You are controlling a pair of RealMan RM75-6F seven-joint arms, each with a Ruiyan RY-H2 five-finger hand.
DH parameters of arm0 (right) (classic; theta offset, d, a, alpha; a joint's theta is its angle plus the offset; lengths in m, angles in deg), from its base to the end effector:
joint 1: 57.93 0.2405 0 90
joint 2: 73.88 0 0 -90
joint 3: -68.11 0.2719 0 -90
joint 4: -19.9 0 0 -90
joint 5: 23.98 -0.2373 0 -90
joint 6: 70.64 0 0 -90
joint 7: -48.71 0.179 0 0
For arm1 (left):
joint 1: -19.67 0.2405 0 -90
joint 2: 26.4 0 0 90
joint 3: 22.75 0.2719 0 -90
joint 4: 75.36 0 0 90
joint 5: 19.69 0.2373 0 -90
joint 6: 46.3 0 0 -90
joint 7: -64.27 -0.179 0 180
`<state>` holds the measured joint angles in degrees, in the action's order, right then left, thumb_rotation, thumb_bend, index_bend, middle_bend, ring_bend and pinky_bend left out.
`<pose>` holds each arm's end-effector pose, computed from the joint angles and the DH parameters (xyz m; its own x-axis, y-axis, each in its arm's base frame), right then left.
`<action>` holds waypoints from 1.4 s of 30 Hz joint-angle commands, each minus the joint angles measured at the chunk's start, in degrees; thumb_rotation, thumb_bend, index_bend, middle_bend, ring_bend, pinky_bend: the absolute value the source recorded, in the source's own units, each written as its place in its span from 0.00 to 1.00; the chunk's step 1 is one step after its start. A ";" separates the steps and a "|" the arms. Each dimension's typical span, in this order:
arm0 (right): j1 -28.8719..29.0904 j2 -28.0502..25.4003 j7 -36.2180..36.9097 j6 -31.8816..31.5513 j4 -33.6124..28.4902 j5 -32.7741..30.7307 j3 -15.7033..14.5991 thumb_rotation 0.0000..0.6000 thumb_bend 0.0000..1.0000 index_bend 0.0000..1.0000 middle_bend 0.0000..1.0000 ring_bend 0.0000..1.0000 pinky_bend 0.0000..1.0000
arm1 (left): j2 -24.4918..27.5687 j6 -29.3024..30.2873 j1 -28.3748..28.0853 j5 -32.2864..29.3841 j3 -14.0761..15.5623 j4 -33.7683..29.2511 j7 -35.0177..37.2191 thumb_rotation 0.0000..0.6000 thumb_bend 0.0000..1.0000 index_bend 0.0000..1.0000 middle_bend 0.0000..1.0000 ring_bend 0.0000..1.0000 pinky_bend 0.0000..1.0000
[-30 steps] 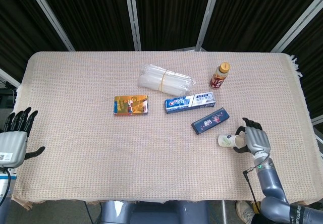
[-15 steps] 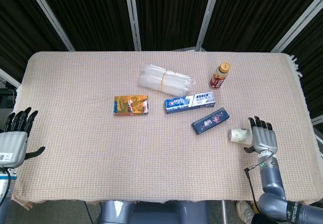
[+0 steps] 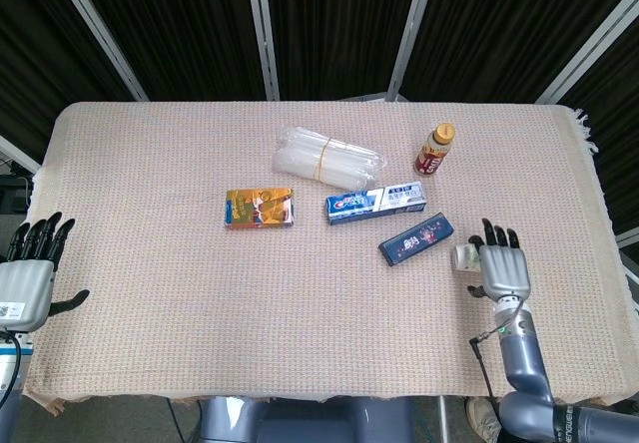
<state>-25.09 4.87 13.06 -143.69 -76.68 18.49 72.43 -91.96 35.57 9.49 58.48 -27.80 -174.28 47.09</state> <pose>-0.2732 -0.3406 0.0247 0.5297 -0.2867 0.7983 -0.8140 0.0925 0.5734 -0.3060 0.2542 0.1245 0.5211 0.0144 0.8534 0.8532 0.0164 -0.5213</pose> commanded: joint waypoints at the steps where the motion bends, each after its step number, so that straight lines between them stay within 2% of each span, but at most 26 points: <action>1: -0.37 4.07 -1.18 -2.86 5.06 5.07 -1.40 1.00 0.19 0.31 0.00 0.00 0.00 | 0.04 -0.10 -0.05 0.00 -0.01 0.03 0.05 1.00 0.01 0.00 0.00 0.00 0.00; 12: -0.46 10.46 -3.88 -0.70 14.53 5.13 -0.28 1.00 0.19 0.31 0.00 0.00 0.00 | 0.16 -0.20 -0.09 0.13 0.04 0.09 0.30 1.00 0.01 0.00 0.00 0.00 0.00; 30: -1.41 13.70 -5.57 0.86 21.43 5.23 2.16 1.00 0.21 0.44 0.10 0.00 0.00 | 0.15 -0.21 -0.11 0.10 0.03 0.06 0.22 1.00 0.01 0.00 0.00 0.00 0.00; 35: -1.77 14.79 -4.69 0.37 23.57 7.10 2.44 1.00 0.22 0.48 0.13 0.00 0.00 | 0.16 -0.23 -0.11 0.09 0.04 0.04 0.23 1.00 0.01 0.00 0.00 0.00 0.00; 42: -2.57 14.52 -1.42 -0.08 21.90 9.36 4.00 1.00 0.22 0.49 0.14 0.00 0.00 | 0.17 -0.25 -0.12 0.08 0.03 0.05 0.25 1.00 0.01 0.00 0.00 0.00 0.00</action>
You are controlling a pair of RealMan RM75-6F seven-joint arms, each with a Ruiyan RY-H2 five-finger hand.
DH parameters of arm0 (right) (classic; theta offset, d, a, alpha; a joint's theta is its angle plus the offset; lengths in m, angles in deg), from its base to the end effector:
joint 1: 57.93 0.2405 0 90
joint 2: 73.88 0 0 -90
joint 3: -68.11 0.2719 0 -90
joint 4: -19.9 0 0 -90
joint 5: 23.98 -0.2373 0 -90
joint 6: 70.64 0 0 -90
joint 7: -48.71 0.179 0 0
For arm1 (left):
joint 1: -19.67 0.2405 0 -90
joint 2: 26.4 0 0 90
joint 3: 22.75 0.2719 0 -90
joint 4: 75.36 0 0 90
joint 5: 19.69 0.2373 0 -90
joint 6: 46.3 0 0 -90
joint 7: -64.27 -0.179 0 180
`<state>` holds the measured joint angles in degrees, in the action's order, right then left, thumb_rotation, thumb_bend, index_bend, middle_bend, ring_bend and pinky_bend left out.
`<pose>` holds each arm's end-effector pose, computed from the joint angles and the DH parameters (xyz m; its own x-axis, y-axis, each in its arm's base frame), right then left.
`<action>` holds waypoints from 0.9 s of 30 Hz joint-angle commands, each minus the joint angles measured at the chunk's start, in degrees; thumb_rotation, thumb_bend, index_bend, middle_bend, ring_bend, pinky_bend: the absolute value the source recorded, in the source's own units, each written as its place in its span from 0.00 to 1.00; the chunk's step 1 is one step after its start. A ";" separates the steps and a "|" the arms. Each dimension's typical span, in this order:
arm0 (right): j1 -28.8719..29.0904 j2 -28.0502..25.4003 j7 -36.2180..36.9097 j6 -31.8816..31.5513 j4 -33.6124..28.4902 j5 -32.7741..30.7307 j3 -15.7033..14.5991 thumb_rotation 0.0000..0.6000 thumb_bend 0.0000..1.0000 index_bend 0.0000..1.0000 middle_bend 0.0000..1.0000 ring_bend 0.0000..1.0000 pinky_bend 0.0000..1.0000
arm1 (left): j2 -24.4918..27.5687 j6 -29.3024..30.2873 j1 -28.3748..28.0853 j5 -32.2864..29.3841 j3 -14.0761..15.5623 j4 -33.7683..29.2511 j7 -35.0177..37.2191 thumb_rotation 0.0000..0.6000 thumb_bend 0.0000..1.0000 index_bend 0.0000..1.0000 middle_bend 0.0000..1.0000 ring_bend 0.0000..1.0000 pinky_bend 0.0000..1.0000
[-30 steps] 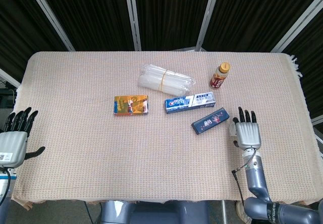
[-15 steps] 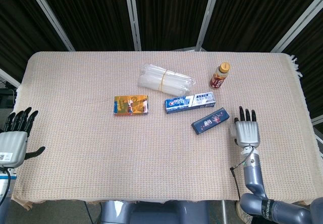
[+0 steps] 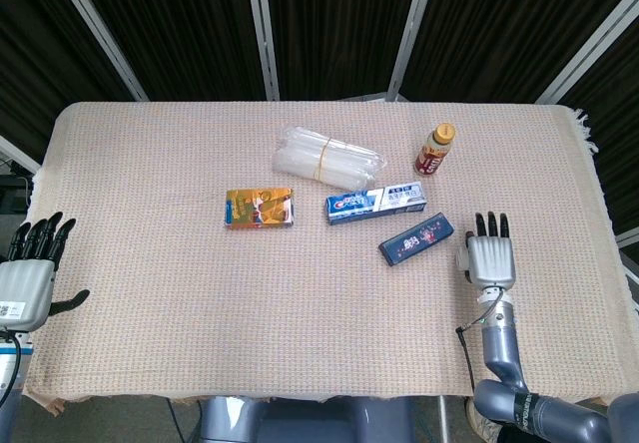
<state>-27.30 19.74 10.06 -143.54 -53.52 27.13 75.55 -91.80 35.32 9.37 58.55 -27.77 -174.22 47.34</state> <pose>-0.2970 -0.3665 -0.0158 0.6747 -0.1654 0.7193 -0.7153 0.0939 0.6925 -0.3060 0.2548 0.1247 0.5208 0.0170 0.8535 0.8535 0.0126 -0.5210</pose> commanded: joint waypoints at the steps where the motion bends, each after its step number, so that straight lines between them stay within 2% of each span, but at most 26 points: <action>1: -0.53 -0.63 2.67 -0.17 -2.18 0.75 1.51 1.00 0.22 0.49 0.14 0.00 0.00 | 0.02 -0.01 -0.01 -0.01 -0.01 -0.03 -0.02 1.00 0.01 0.00 0.00 0.00 0.00; 10: -4.21 -3.01 23.99 0.99 -14.70 -3.19 12.41 1.00 0.22 0.50 0.14 0.00 0.00 | -0.05 0.06 0.01 -0.07 -0.01 -0.07 -0.19 1.00 0.01 0.00 0.00 0.00 0.00; 12: -4.97 -2.83 27.45 0.73 -15.37 -3.15 13.61 1.00 0.22 0.50 0.14 0.00 0.00 | -0.06 0.09 0.03 -0.06 -0.02 -0.05 -0.18 1.00 0.01 0.00 0.00 0.00 0.00; 21: -7.32 -1.05 36.28 0.31 -13.70 -3.80 15.89 1.00 0.21 0.50 0.14 0.00 0.00 | -0.17 0.20 0.04 -0.06 -0.05 0.00 -0.29 1.00 0.01 0.00 0.00 0.00 0.00; 27: -8.52 0.86 37.50 0.65 -9.37 -6.02 15.52 1.00 0.21 0.50 0.14 0.00 0.00 | -0.32 0.35 0.06 -0.12 -0.10 0.04 -0.58 1.00 0.01 0.00 0.00 0.00 0.00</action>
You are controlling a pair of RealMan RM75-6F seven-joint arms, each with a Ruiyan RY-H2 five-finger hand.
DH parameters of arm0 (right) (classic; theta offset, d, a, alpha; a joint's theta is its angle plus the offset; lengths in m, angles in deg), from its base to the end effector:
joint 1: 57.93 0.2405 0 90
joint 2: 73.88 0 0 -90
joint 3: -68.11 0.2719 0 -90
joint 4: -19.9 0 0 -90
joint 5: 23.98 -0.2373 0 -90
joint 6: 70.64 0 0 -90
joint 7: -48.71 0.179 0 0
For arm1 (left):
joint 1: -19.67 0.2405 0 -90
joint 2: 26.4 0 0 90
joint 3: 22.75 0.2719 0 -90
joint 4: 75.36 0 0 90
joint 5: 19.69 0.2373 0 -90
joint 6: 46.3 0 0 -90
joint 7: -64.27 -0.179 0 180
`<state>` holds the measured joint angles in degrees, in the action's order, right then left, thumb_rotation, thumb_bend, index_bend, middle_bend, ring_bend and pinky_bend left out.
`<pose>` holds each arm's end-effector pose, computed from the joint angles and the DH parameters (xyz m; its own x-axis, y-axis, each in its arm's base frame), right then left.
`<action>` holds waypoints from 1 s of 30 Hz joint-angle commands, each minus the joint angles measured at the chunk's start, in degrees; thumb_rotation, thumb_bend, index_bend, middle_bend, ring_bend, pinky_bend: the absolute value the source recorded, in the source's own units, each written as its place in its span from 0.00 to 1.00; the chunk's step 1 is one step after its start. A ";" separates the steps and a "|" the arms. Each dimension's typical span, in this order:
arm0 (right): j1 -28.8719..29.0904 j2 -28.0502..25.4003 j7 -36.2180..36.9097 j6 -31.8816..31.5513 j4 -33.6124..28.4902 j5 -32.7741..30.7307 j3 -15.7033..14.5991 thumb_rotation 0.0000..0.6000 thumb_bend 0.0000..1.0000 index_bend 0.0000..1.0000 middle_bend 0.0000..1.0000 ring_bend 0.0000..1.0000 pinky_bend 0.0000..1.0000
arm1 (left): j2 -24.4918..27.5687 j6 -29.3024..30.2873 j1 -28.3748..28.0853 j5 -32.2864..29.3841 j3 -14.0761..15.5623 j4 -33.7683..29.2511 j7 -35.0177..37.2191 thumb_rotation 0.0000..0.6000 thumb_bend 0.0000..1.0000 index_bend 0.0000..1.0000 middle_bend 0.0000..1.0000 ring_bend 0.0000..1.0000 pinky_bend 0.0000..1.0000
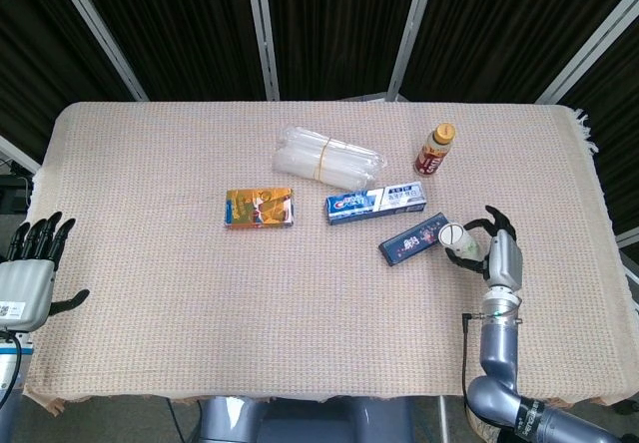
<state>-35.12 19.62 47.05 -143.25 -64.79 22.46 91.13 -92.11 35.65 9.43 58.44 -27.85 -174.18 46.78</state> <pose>-0.2846 -0.3615 0.0074 -0.2057 0.0876 0.9747 -0.9146 0.3372 -0.2233 -0.3058 0.2547 0.1242 0.5248 0.0121 0.8511 0.8510 0.0167 -0.5250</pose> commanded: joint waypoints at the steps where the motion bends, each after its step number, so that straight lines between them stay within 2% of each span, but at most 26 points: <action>1: -0.82 1.25 0.62 0.48 2.66 -1.52 -0.13 1.00 0.21 0.50 0.14 0.00 0.00 | -0.02 0.04 0.02 0.00 0.00 -0.01 -0.05 1.00 0.01 0.00 0.00 0.00 0.00; 14: -1.54 2.85 -2.71 0.07 5.95 -4.24 0.29 1.00 0.21 0.50 0.14 0.00 0.00 | -0.05 0.08 0.04 0.02 0.00 0.02 -0.06 1.00 0.01 0.00 0.00 0.00 0.00; 22: -1.88 4.18 -4.92 -2.72 7.10 -5.57 1.59 1.00 0.21 0.50 0.13 0.00 0.00 | -0.05 0.06 0.04 0.04 0.02 0.03 -0.08 1.00 0.01 0.00 0.00 0.00 0.00; 30: -2.31 4.47 -7.47 -3.96 6.62 -6.41 1.96 1.00 0.21 0.34 0.05 0.00 0.00 | -0.03 0.06 0.05 0.04 0.01 0.02 -0.02 1.00 0.01 0.00 0.00 0.00 0.00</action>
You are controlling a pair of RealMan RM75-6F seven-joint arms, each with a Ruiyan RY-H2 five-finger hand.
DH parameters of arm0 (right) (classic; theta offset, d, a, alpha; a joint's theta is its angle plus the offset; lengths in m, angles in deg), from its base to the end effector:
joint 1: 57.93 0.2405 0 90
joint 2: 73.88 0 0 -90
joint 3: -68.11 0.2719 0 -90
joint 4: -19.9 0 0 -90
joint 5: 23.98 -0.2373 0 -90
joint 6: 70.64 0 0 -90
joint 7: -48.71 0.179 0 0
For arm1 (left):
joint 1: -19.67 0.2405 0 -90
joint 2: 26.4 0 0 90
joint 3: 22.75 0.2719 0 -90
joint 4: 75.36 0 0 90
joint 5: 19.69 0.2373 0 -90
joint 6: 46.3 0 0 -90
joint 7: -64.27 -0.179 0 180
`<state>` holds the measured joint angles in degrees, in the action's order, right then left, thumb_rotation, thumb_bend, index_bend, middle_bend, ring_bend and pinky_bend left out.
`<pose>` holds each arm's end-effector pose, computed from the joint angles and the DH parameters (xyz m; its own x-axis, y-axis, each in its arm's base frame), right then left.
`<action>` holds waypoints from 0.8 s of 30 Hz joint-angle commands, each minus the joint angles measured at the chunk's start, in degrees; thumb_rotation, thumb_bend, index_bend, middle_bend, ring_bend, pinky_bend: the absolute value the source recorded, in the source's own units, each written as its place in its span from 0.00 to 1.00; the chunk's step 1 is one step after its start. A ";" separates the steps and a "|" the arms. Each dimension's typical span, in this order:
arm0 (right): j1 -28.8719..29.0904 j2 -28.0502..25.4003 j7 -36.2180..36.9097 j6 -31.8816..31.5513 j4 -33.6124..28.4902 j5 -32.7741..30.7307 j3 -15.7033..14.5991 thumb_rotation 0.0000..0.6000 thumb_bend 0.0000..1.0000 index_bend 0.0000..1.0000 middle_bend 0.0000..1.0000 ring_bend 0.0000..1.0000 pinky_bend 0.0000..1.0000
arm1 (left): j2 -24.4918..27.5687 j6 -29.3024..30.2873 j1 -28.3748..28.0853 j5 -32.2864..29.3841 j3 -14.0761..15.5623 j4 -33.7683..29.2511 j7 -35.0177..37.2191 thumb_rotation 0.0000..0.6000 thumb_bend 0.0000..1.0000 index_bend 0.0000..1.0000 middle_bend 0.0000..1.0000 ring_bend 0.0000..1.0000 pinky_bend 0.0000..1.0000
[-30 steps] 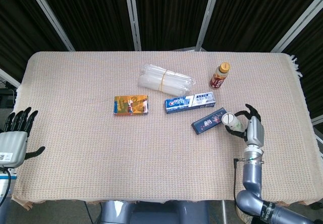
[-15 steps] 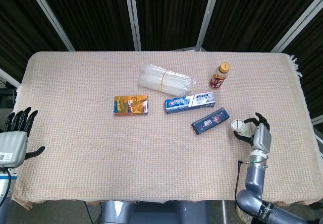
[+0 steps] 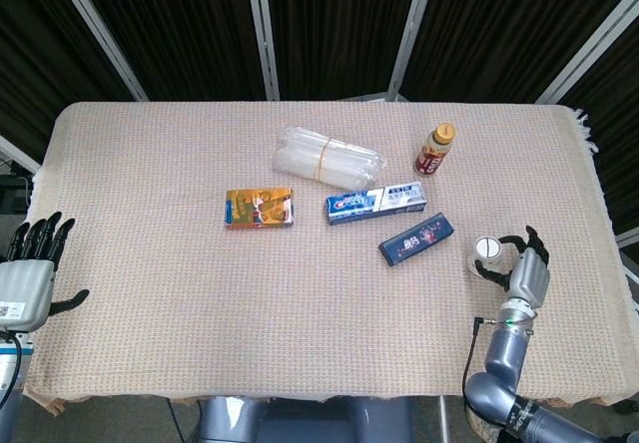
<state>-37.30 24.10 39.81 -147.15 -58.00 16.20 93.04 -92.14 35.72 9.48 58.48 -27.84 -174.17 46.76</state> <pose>-0.3318 -0.3441 0.0035 -0.0662 0.1467 0.9870 -0.8434 0.5204 -0.1340 -0.3058 0.2544 0.1242 0.5250 0.0114 0.8511 0.8509 0.0171 -0.5251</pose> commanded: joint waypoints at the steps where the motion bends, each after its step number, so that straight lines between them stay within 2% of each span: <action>1: -0.20 -0.05 -0.38 -0.04 -0.25 -0.20 0.03 1.00 0.21 0.31 0.03 0.00 0.00 | 0.01 0.00 0.00 0.01 0.00 0.00 0.00 1.00 0.02 0.00 0.00 0.00 0.00; 8: -0.93 -0.90 -0.32 0.97 -1.91 -0.23 -0.04 1.00 0.21 0.10 0.00 0.00 0.00 | 0.02 0.03 0.03 0.07 0.04 0.01 0.07 1.00 0.01 0.00 0.00 0.00 0.00; 12: -1.33 -1.95 1.00 -1.08 -4.37 4.06 -0.37 1.00 0.20 0.08 0.00 0.00 0.00 | 0.02 0.01 0.02 0.09 0.03 0.03 0.09 1.00 0.01 0.00 0.00 0.00 0.00; 17: -0.88 -4.15 0.83 -6.48 -9.56 13.30 -0.94 1.00 0.18 0.07 0.00 0.00 0.00 | 0.05 -0.03 0.01 0.04 0.02 -0.03 0.09 1.00 0.01 0.00 0.00 0.00 0.00; 20: 0.37 -9.37 -2.78 -5.19 -15.21 17.82 -1.56 1.00 0.14 0.08 0.00 0.00 0.00 | 0.05 0.01 0.03 0.09 0.02 0.02 0.18 1.00 0.01 0.00 0.00 0.00 0.00; 24: 1.46 -17.63 -9.83 -0.01 -21.39 15.82 -1.53 1.00 0.11 0.07 0.00 0.00 0.00 | 0.05 0.01 0.06 0.17 0.04 0.18 0.48 1.00 0.01 0.00 0.00 0.00 0.00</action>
<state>-37.07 12.89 35.45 -150.63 -74.10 32.55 91.85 -92.10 35.73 9.53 58.65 -27.80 -174.00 47.23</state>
